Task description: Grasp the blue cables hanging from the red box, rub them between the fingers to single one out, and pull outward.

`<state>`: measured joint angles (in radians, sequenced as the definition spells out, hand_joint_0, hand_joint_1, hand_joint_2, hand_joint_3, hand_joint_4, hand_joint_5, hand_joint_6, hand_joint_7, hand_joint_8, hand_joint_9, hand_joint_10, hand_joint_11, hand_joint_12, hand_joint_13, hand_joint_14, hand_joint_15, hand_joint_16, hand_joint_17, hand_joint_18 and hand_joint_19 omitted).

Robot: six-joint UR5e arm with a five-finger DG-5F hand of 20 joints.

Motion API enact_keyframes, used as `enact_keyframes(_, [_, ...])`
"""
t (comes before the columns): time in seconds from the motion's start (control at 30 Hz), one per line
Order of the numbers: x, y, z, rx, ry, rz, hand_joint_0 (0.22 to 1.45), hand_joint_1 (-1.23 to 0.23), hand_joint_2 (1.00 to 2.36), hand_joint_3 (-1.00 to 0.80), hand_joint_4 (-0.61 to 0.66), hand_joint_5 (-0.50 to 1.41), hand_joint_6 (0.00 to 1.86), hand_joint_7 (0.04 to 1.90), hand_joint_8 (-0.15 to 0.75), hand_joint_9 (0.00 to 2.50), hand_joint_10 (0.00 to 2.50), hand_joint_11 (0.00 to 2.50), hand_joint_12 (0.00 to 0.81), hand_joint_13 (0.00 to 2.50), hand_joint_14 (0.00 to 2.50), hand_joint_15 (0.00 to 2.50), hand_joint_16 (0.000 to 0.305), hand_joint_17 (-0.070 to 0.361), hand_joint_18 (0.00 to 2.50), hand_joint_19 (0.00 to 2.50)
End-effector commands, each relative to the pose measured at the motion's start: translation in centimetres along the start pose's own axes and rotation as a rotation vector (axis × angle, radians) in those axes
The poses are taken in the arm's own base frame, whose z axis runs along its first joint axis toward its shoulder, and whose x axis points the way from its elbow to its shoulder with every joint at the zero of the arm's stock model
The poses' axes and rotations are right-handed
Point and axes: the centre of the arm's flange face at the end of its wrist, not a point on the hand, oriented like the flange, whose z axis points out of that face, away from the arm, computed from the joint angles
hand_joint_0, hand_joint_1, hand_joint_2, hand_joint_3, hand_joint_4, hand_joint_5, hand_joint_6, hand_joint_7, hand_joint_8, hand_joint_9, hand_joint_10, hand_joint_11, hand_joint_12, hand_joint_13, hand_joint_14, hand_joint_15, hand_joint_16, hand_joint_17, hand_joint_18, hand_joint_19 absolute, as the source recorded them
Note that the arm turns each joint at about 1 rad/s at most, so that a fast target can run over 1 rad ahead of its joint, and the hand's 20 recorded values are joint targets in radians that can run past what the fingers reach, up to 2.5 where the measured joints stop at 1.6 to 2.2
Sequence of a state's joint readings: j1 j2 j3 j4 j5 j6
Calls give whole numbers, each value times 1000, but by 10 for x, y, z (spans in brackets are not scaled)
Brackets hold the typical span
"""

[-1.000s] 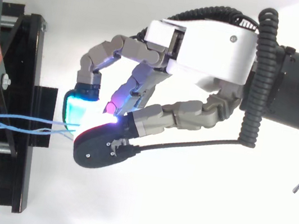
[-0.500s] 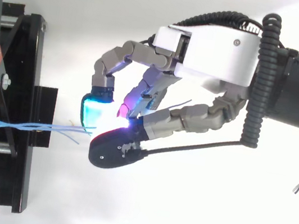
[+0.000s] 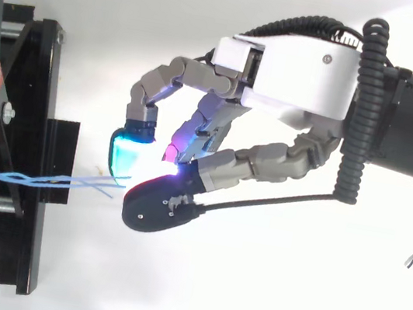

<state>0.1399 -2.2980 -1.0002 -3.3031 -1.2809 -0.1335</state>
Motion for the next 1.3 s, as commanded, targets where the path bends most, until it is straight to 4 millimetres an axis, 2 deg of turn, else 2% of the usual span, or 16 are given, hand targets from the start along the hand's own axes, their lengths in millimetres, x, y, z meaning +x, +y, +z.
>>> enact_keyframes(0.0, [0,0,0,0,0,0,585,-686,1002,-474,67,-139,864,939,304,1098,23,650,382,956,18,469,51,114,882,542])
enact_keyframes(0.17, [1,0,0,-1,0,0,621,-758,1006,-428,55,-137,860,984,306,1100,20,652,383,958,18,463,50,112,878,546])
enact_keyframes(0.33, [0,1,0,-2,-2,1,655,-845,1017,-252,11,-144,881,1084,311,1090,23,671,381,946,17,457,49,111,872,536])
enact_keyframes(0.47, [0,0,0,0,-2,-3,670,-866,1020,-181,-28,-165,925,1026,304,1060,20,678,388,947,19,460,50,112,875,528])
enact_keyframes(0.7, [1,0,0,-1,1,0,727,-890,1017,-243,-44,-198,940,961,287,980,23,666,386,951,18,472,50,113,863,503])
enact_keyframes(0.97, [1,0,0,-1,0,-2,777,-912,1014,-302,36,-215,939,899,272,920,21,672,378,924,20,478,50,113,840,516])
enact_keyframes(1.13, [1,0,0,-1,0,-2,742,-913,1001,-500,78,-209,929,814,273,916,21,662,377,931,18,479,51,114,858,492])
enact_keyframes(1.27, [1,0,0,1,0,-1,665,-907,1000,-500,81,-201,916,831,281,949,21,672,384,944,20,485,50,113,859,508])
